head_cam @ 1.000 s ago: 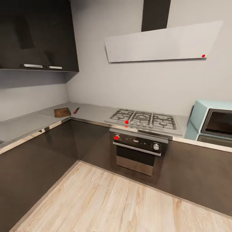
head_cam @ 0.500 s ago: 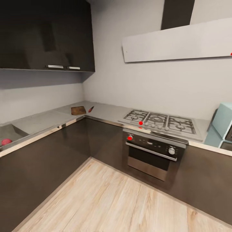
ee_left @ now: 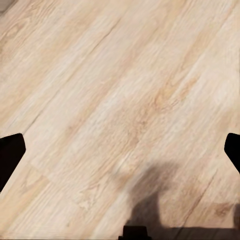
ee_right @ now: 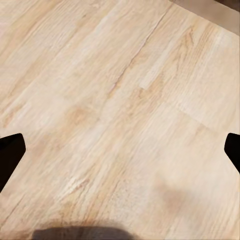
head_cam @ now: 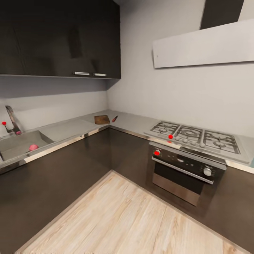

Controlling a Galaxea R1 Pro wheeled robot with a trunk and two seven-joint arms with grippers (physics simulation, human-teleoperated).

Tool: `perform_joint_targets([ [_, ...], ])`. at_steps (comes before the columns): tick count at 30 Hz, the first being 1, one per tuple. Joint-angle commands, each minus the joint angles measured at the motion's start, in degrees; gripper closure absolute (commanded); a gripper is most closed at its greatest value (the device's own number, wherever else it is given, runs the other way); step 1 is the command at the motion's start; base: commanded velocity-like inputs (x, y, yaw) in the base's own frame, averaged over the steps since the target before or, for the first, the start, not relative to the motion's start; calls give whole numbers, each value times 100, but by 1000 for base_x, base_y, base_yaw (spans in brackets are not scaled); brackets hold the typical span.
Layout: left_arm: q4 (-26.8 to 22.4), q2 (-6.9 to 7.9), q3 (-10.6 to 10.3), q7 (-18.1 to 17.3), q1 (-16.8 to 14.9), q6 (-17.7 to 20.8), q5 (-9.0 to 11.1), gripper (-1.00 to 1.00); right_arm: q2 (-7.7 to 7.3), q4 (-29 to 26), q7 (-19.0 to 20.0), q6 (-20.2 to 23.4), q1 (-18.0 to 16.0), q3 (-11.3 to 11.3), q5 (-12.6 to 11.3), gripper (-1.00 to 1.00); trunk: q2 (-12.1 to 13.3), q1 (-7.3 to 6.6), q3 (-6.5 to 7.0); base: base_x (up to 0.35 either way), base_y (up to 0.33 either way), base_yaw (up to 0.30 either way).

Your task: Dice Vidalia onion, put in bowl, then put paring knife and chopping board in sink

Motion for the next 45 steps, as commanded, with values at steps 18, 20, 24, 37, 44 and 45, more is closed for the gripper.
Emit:
perform_joint_targets([
  [18,-3,-5,-5,2,1,-10,1,-100,1,4,-23,-13,-3,4,5,-100,-3,0,-5,0,0,276],
  [20,-3,-5,-5,1,1,-10,1,-100,1,4,-23,-14,-4,4,5,-100,-3,0,-5,0,0,276],
  [24,-1,-3,-12,-1,1,-11,1,-100,1,4,-23,-12,-3,4,5,-100,-3,0,-5,0,0,276],
  [37,-6,0,-22,-2,1,-17,1,-100,1,12,-23,-13,-2,4,5,-100,-3,0,-5,0,0,276],
  [44,-5,0,-22,-2,1,-16,1,-100,1,12,-23,-15,-3,4,6,-100,-3,0,-5,0,0,276],
  [45,-5,0,-22,-2,1,-17,1,-100,1,12,-23,-17,-4,4,7,-100,-3,0,-5,0,0,276],
])
